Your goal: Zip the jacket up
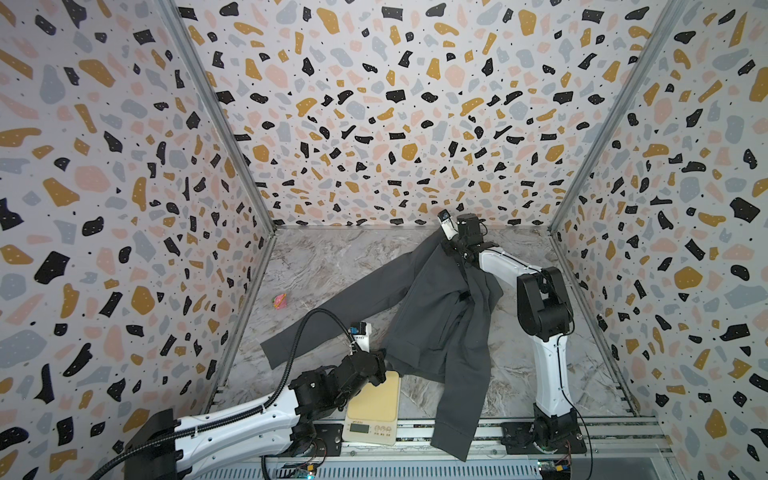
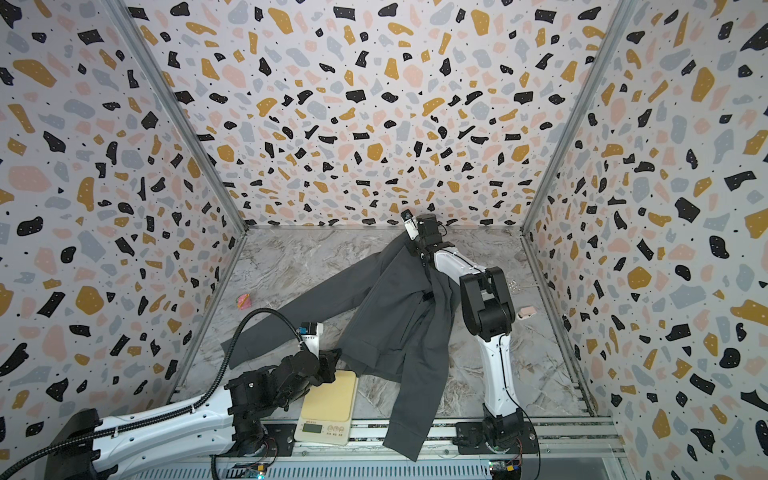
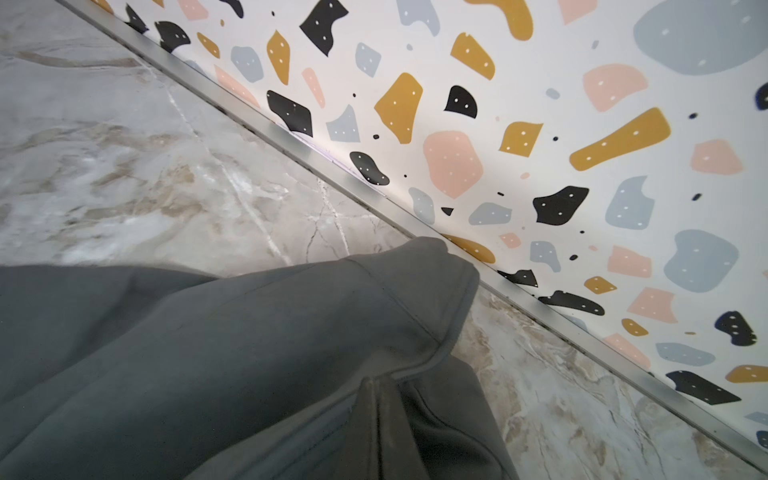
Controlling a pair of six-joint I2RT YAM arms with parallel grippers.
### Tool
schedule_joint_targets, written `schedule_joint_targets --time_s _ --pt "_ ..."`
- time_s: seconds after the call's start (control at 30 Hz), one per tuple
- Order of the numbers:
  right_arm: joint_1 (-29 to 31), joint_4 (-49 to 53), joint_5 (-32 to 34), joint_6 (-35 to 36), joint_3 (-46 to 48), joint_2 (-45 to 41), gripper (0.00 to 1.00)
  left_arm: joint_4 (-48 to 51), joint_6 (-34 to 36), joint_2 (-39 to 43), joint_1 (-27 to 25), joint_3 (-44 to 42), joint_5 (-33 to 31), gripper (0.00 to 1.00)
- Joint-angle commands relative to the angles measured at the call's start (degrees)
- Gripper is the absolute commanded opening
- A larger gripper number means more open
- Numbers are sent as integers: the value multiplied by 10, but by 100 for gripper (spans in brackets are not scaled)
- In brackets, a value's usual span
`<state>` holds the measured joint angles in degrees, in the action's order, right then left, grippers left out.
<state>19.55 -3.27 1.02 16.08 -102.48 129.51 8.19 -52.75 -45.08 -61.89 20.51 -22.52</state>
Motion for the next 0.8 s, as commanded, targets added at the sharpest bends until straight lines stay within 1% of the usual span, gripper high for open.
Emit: schedule_joint_targets --time_s 0.0,0.2,0.43,0.5,0.53,0.57,0.6,0.63,0.67,0.7,0.73,0.77 --pt "-40 -8 85 5 -74 14 0 81 -10 12 -5 10 -3 0" --pt "-51 23 129 8 -174 69 0 83 -21 37 -5 -8 4 0" --pt "-54 34 136 33 -238 94 0 80 -17 40 -5 -12 15 0" --pt "-54 47 131 35 -252 95 0 66 -9 41 -5 -14 28 0" --pt "-54 58 125 30 -258 94 3 51 0 41 -5 -16 43 0" --pt "-54 74 115 15 -262 89 21 31 11 40 -5 -16 60 0" --pt "-54 95 114 -9 -262 79 42 22 17 35 -5 -11 66 24" --pt "-54 117 102 -32 -262 70 53 21 17 31 -6 -3 65 41" --pt "-54 146 86 -65 -259 56 59 20 37 24 -5 7 62 54" --pt "-54 174 70 -98 -253 41 64 22 49 17 -6 20 57 64" --pt "-54 194 58 -127 -241 23 66 27 57 9 -5 30 47 73" --pt "-54 214 47 -162 -222 2 68 32 66 1 -6 47 36 80"
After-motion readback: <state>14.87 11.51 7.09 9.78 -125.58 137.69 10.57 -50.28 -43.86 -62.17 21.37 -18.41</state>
